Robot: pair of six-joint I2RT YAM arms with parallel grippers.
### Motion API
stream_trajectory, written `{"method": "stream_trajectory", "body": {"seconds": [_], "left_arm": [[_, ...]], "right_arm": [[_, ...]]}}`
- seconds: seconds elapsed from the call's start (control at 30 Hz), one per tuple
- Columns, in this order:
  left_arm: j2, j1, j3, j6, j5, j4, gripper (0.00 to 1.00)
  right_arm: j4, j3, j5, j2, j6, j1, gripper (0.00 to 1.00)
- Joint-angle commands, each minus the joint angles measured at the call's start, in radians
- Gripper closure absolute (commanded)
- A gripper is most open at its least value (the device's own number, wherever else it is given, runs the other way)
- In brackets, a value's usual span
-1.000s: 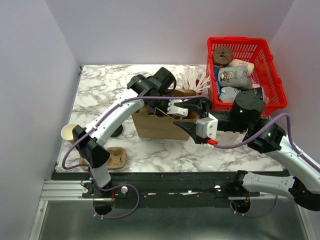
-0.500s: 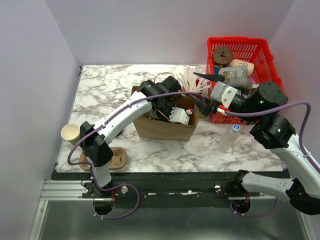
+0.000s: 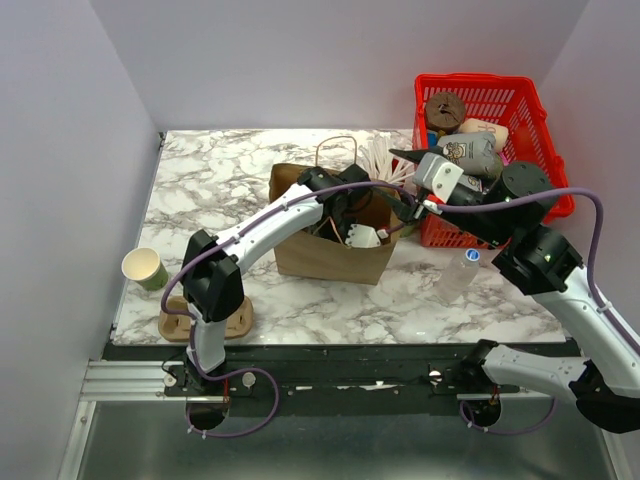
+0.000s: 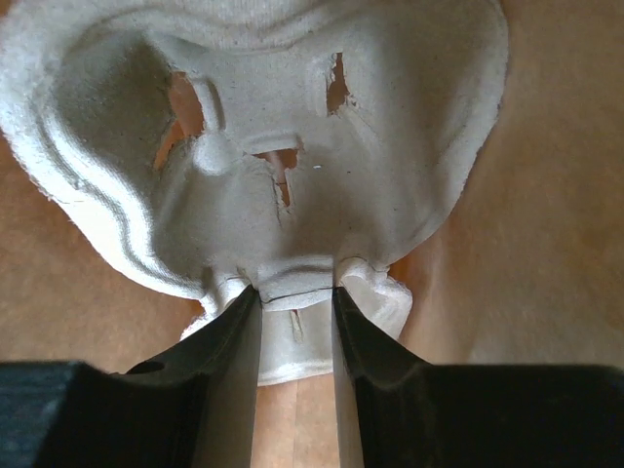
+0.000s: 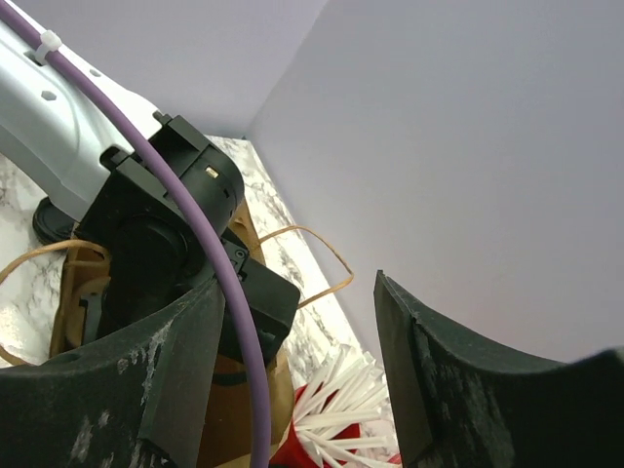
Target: Pack the takeout coffee
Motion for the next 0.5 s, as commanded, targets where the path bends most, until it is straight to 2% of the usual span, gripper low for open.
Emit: {"method": "stream_trajectory", "body": {"seconds": [0.0,0.17,0.23,0.47], "left_arm": [[0.041,-0.007,0.001,-0.021,-0.081,-0.197,0.77],[0.030,-0.006,0.008,-0.028,-0.075,-0.197,0.61],[0.025,-0.006,0.029,-0.038,-0.075,-0.197,0.50],[-0.025,-0.006,0.054,-0.033,-0.080,-0.197,0.33]], "right_arm": [[0.088,0.013,0.002,-0.011,0.051,-0.015,0.27],[0.001,0.038,-0.053,-0.013,0.094,-0.016,0.23],[-0.019,0.059,-0.061,-0.008,0.122,-0.016,0.21],[-0.049,0.104,-0.050,0.016,0.125,-0.016,0.21]]}}
